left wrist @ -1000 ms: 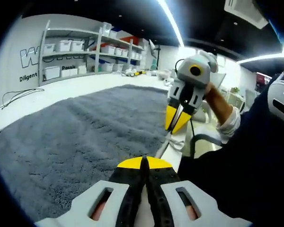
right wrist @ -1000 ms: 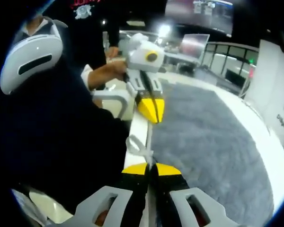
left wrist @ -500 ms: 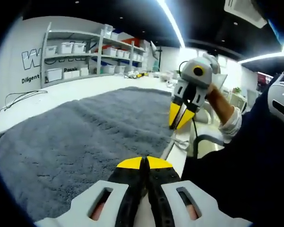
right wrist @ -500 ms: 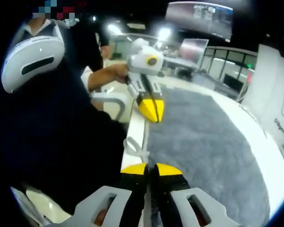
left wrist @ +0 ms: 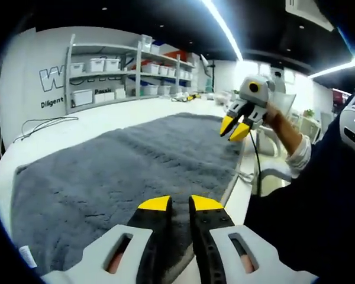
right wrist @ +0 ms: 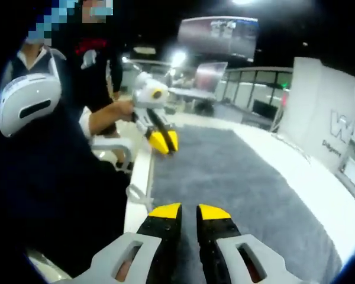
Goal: Open the folded towel by lifting each exposed corner and separating the folded layers until the towel lies flat within the target outline without major curled edges
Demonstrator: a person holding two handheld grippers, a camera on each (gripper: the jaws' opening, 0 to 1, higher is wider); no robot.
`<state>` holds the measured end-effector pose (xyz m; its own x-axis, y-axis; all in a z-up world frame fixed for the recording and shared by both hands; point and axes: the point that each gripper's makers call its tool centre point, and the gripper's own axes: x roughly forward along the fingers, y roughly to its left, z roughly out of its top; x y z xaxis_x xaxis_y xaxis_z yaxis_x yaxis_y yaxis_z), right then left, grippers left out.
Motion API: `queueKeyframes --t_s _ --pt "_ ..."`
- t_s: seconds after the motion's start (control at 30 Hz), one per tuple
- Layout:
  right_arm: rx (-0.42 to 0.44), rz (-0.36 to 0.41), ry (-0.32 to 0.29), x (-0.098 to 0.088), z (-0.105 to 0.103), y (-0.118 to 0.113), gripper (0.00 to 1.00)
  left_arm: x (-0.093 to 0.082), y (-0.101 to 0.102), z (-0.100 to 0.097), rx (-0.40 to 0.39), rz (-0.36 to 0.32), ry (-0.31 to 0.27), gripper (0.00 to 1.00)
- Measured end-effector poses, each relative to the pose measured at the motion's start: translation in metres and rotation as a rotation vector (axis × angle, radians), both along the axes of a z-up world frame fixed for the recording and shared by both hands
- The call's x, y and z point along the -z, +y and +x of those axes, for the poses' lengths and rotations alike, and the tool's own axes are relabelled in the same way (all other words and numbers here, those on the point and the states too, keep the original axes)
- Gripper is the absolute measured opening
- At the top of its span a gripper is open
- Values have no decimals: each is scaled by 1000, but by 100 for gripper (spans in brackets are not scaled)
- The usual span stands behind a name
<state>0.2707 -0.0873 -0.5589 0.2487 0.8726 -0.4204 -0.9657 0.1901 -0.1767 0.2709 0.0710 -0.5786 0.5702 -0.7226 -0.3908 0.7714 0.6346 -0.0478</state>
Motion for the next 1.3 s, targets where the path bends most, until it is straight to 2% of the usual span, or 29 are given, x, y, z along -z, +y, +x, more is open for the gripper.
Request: queueKeyframes --t_s 0.33,0.43,0.63,0.83,1.07,1.23,1.3 --pt "76 36 -2 -3 18 -4 12 -3 27 4 -42 52 -32 21" --pt "145 65 32 -7 32 -10 13 -5 40 6 -72 56 -31 22" --pt "273 118 56 -17 57 -29 13 -8 72 12 -142 70 -25 23" --pt "352 159 74 -24 75 -46 14 -8 79 14 -160 70 -21 24" --pt "404 187 74 -29 89 -57 15 -1 86 11 -152 99 9 26" --pt "436 193 56 -31 95 -59 15 -3 96 10 -172 96 14 27" --pt "467 199 38 -34 106 -66 15 -4 99 10 -179 96 15 27"
